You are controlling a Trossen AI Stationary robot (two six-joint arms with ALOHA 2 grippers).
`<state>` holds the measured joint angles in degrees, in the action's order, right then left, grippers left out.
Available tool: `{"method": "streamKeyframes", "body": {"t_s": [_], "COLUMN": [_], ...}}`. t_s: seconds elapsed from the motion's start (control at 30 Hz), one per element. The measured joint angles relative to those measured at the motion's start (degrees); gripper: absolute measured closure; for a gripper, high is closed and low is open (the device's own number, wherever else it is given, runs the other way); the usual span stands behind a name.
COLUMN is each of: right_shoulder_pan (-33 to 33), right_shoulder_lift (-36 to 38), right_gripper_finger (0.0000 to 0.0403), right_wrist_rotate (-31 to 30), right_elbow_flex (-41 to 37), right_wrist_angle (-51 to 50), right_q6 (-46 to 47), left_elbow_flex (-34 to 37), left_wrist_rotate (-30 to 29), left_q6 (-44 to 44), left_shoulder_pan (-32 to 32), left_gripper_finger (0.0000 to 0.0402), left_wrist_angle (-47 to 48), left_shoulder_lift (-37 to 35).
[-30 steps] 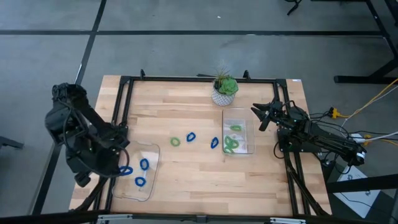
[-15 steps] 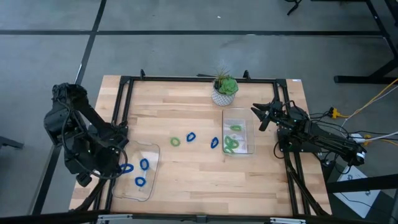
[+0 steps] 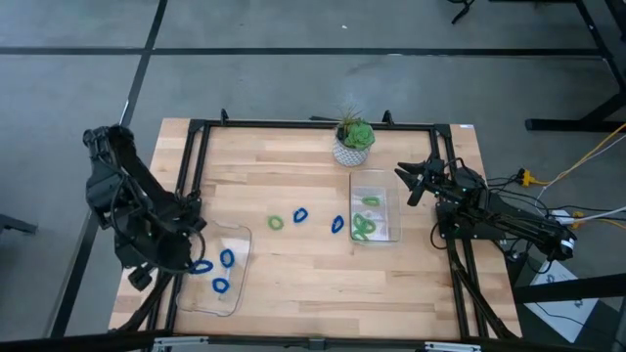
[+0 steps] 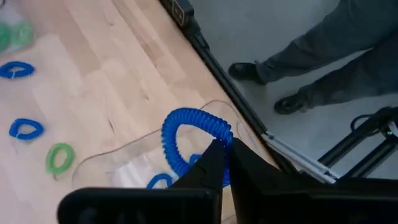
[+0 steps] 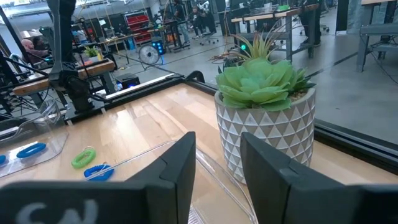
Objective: Sort spring keychains
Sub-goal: Put the blue spring keychain into the bottom transparent bin
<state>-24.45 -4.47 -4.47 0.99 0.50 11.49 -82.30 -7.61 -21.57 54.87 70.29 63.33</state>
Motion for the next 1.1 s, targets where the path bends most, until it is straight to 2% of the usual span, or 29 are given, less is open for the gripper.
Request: {"method": "streamKeyframes", "body": {"t_s": [0.17, 0.33, 0.53, 0.9, 1.1], "right_shoulder_pan": [0.0, 0.0, 0.0, 0.0, 0.0], "right_shoulder_lift": [0.0, 0.0, 0.0, 0.0, 0.0], "right_gripper_finger": [0.0276, 0.0276, 0.0276, 0.0276, 0.0276], "right_wrist_rotate": [0.0, 0.0, 0.0, 0.0, 0.0], "right_elbow_flex": [0.0, 0.0, 0.0, 0.0, 0.0], "right_wrist_angle": [0.0, 0.0, 0.0, 0.0, 0.0], "right_q6": [0.0, 0.0, 0.0, 0.0, 0.0], "left_elbow_flex": [8.3, 18.1, 27.2, 37.8, 40.6], "left_wrist_rotate": [-0.2, -0.2, -0.2, -1.5, -4.2], "left_q6": [-3.3, -5.0, -7.6, -9.5, -11.7], "left_shoulder_pan": [0.0, 0.0, -0.8, -2.9, -2.9], "left_gripper_finger": [0.0394, 0.0394, 0.0394, 0.0394, 0.0382], "left_wrist_angle": [-1.3, -7.0, -10.6, -12.9, -14.6], "left_shoulder_lift": [-4.7, -8.7, -9.8, -9.8, -9.3]}}
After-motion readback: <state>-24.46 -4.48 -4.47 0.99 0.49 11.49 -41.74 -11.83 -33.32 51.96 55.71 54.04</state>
